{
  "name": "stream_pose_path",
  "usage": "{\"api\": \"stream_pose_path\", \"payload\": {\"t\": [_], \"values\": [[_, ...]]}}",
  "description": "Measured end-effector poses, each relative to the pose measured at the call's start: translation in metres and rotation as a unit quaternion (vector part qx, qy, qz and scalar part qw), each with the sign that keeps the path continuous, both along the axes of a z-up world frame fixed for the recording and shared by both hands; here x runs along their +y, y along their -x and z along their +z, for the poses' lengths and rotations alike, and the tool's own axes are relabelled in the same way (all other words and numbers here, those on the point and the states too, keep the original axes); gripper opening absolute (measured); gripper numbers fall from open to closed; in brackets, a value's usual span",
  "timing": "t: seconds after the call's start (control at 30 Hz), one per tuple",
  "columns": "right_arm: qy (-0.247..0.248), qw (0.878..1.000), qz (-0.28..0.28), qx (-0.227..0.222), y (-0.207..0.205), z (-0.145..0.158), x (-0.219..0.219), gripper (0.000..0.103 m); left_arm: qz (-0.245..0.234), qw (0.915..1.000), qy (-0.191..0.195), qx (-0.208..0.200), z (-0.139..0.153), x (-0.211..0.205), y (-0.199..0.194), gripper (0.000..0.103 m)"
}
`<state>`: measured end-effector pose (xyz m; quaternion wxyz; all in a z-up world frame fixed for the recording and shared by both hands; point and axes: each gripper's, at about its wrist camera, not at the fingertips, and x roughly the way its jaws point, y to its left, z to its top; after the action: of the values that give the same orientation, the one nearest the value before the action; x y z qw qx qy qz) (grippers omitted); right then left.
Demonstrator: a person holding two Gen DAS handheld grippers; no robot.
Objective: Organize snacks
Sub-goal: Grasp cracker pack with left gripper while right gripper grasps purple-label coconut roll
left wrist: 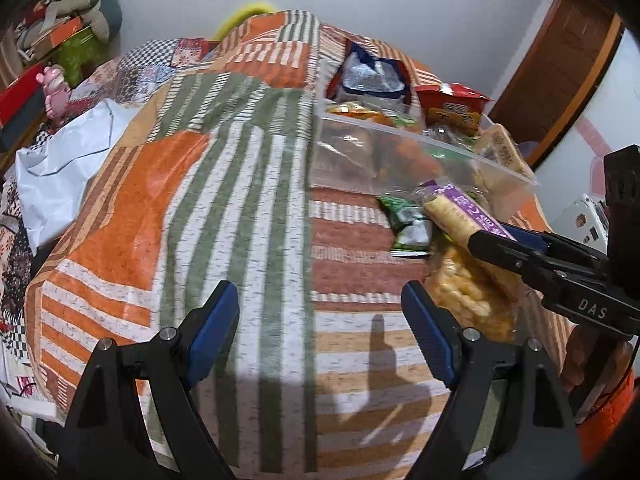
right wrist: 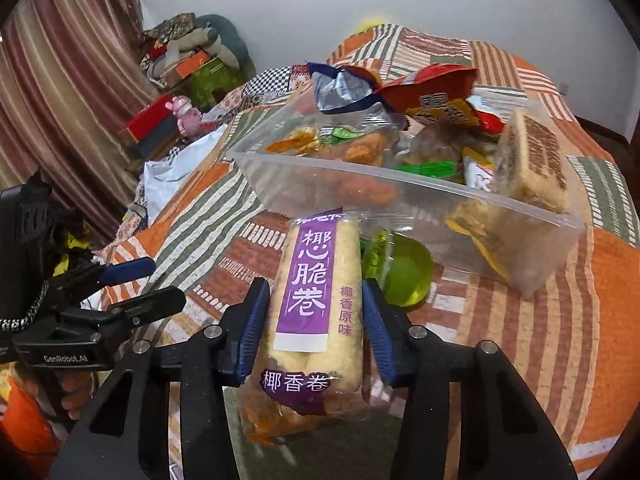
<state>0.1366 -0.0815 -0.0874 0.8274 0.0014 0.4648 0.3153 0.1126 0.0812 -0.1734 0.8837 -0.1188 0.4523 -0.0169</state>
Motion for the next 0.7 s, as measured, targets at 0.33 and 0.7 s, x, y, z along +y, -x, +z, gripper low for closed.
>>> {"api": "stream_pose_path", "payload": {"t": [0.33,0.7], "values": [[-0.015,0.999,-0.025,-0.014,0.018,0.012,-0.04,0.041,-0.066,0.9978,-0.006,0.003,0.013,-0.055,-0.003,0.089],[-0.056,0.997,-0.05,-0.014,0.029,0.02,-0.087,0.041,-0.114,0.9922,-0.015,0.048,-0.008,-0.105,-0.022,0.092]]}}
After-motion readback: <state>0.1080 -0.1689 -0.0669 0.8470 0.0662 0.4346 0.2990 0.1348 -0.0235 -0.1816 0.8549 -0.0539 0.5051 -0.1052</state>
